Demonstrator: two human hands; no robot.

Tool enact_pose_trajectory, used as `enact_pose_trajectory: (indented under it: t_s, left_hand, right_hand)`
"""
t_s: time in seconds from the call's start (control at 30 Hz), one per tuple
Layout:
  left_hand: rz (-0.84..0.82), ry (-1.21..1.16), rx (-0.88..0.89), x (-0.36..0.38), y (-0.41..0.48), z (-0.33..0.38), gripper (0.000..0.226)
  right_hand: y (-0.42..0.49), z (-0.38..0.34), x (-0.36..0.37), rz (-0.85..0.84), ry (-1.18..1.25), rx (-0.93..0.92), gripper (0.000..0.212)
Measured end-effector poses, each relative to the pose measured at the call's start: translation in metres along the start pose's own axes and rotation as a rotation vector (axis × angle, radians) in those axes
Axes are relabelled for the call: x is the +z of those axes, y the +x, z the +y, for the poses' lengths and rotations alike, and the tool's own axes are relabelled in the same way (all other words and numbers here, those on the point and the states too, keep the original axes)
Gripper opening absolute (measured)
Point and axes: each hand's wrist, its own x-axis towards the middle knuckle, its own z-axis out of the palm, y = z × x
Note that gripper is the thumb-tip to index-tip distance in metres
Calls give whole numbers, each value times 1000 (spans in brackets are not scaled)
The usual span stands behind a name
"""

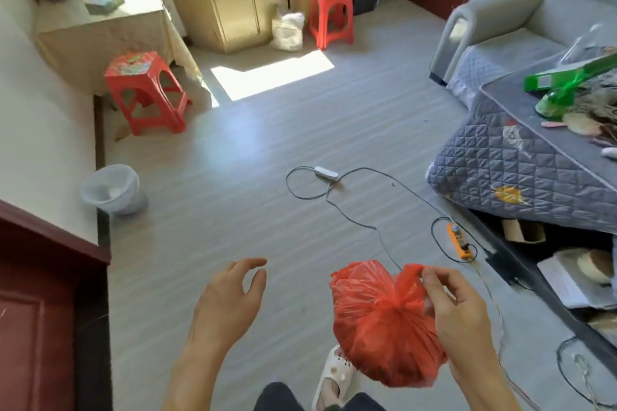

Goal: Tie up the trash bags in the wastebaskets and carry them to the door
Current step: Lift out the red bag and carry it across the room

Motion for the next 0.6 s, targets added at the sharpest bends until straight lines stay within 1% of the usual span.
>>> enact_pose_trajectory:
  t_s: [0.1,0.2,0.3,0.47,0.6]
  left_hand:
    - [-27,22,-5,5,74,29,25]
    - [-17,40,-5,13,147,59,26]
    - [-37,17,1,28,228,86,26]
    - [-98,-44,32,50,373,145,22]
    - [-140,-85,92,43,514,209,17]
  right_hand:
    - [73,-22,10,-9,-10,4,19]
    - [146,-42,23,-11,-28,12,19]
    - [224,-58,44,-11,-56,16,20]
    - [361,-92,78,61,-23,76,17]
    - [468,-141,103,156,6,66,21]
